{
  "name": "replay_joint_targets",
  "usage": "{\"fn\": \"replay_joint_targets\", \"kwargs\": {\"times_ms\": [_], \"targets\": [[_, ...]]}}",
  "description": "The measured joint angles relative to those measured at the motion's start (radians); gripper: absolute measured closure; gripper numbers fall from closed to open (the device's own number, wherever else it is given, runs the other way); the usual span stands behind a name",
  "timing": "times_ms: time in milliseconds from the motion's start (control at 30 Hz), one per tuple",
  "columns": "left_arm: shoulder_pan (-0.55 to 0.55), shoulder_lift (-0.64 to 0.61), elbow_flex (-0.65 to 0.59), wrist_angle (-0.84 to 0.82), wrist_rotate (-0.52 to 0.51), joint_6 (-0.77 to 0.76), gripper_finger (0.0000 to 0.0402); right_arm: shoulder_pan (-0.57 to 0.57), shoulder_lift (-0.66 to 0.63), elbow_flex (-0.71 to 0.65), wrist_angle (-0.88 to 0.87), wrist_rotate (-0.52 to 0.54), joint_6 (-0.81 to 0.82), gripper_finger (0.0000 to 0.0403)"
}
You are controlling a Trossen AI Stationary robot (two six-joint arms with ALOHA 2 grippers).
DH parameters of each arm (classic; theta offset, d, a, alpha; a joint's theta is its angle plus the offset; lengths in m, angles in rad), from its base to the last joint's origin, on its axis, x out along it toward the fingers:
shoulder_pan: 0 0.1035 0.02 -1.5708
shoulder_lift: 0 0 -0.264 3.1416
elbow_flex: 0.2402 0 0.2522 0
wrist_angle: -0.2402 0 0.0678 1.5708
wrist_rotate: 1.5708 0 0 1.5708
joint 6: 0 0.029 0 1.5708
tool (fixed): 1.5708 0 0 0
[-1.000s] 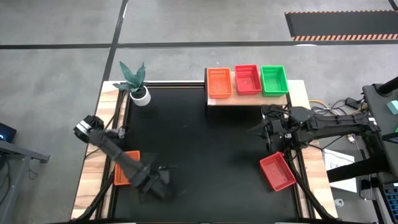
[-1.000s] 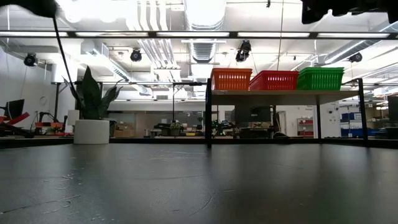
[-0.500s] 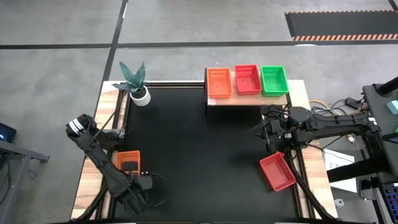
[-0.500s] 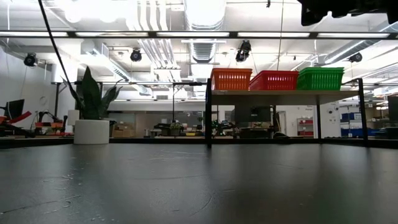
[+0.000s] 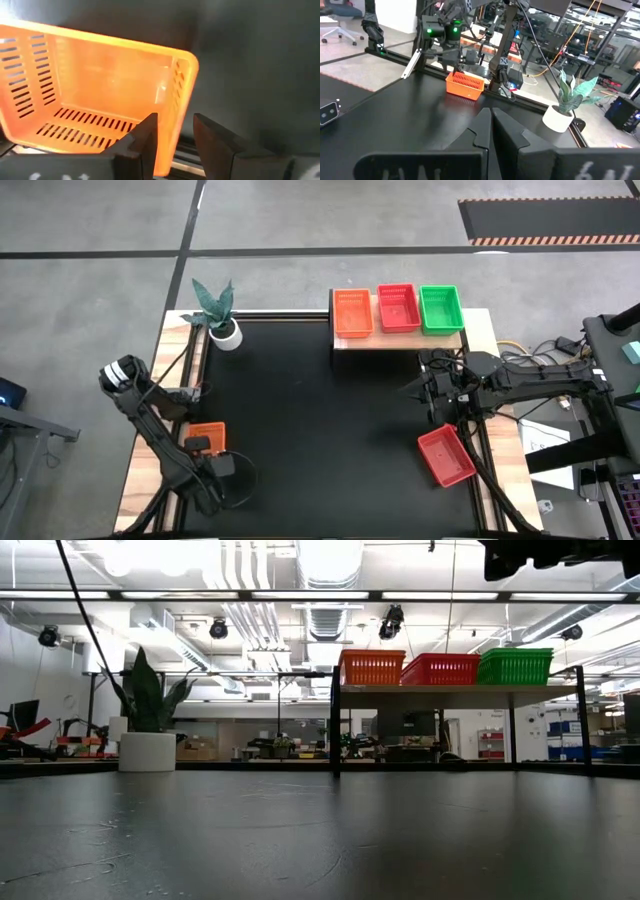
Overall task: Stack baskets on shelf by color
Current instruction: Stack the orange bin on the other orange bins on the shelf
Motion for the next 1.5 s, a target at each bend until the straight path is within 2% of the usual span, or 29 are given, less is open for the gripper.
{"fn": "replay_joint_targets", "kwargs": {"times_ms": [300, 400, 533, 733, 933, 1133, 1333, 1500], "targets": [[0.000, -0.008, -0.130, 0.140, 0.034, -0.006, 0.0296, 0.000, 0.000, 0.000, 0.000, 0.000, 0.000, 0.0394], [0.000, -0.008, -0.137, 0.146, 0.034, -0.005, 0.0320, 0.000, 0.000, 0.000, 0.000, 0.000, 0.000, 0.0394], [0.002, -0.010, -0.127, 0.145, 0.039, -0.006, 0.0385, 0.000, 0.000, 0.000, 0.000, 0.000, 0.000, 0.0394], [0.041, -0.010, -0.067, 0.147, 0.060, -0.035, 0.0400, 0.000, 0.000, -0.001, -0.001, 0.000, -0.008, 0.0394], [0.154, -0.009, 0.048, 0.129, 0.078, -0.053, 0.0401, 0.000, 0.000, -0.001, -0.001, 0.000, -0.008, 0.0394], [0.287, -0.004, 0.187, 0.114, 0.042, 0.027, 0.0401, 0.000, 0.000, -0.001, -0.002, 0.000, -0.008, 0.0394], [0.409, 0.064, 0.385, 0.090, -0.035, 0.293, 0.0401, 0.000, -0.003, -0.001, -0.016, 0.000, -0.009, 0.0394], [0.509, 0.158, 0.613, 0.054, -0.067, 0.524, 0.0401, 0.000, -0.003, 0.005, -0.037, 0.000, -0.003, 0.0394]]}}
